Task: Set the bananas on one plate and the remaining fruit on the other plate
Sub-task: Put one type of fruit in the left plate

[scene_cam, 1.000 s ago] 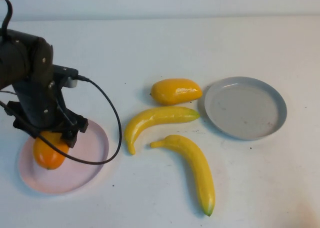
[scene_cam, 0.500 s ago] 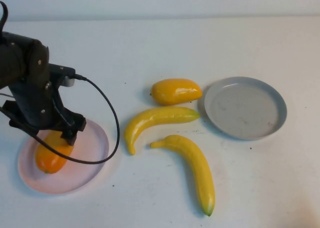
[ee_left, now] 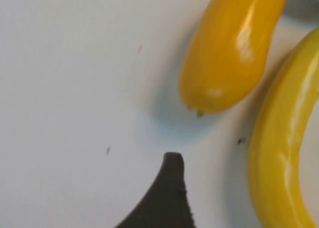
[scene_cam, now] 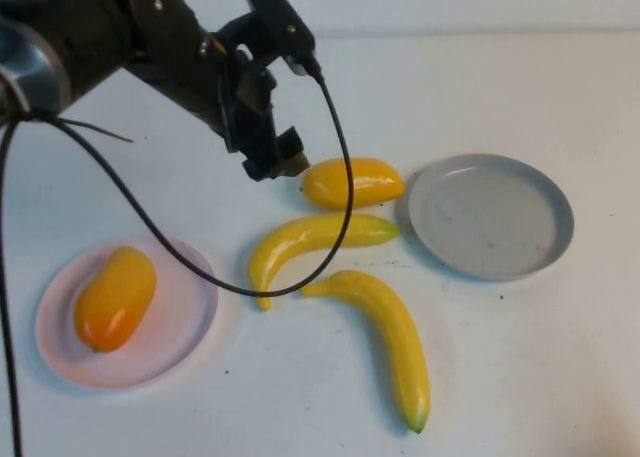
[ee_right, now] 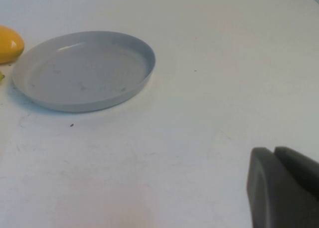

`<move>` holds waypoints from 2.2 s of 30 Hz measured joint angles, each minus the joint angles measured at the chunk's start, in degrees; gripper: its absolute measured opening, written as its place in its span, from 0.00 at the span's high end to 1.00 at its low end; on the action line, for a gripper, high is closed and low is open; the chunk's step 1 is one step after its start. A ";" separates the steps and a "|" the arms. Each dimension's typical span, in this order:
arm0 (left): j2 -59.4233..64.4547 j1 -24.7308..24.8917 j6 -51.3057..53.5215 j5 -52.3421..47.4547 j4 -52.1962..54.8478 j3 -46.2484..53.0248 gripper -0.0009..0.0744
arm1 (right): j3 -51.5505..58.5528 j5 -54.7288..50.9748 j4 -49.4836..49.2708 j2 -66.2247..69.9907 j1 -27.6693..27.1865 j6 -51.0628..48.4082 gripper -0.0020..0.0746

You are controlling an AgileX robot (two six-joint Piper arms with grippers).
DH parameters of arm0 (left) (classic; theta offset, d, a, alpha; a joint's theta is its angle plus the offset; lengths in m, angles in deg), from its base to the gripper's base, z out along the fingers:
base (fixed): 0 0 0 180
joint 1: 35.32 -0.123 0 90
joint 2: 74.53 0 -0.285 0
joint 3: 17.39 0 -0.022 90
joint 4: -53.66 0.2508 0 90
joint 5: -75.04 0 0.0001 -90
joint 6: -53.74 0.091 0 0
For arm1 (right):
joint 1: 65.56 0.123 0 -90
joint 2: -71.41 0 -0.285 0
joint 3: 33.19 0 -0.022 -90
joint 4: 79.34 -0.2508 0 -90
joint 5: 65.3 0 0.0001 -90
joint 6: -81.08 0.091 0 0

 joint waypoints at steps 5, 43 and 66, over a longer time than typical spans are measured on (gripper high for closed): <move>7.93 1.85 12.04 -0.42 -4.75 -7.43 0.13 | 0.00 0.00 0.00 0.00 0.00 0.00 0.99; 28.83 2.54 18.71 1.70 -10.10 -20.60 0.19 | 0.00 0.00 0.00 0.00 0.00 0.00 0.99; 13.15 2.44 -22.13 -8.28 7.46 -18.56 0.28 | 0.00 0.00 0.00 0.00 0.00 0.00 0.99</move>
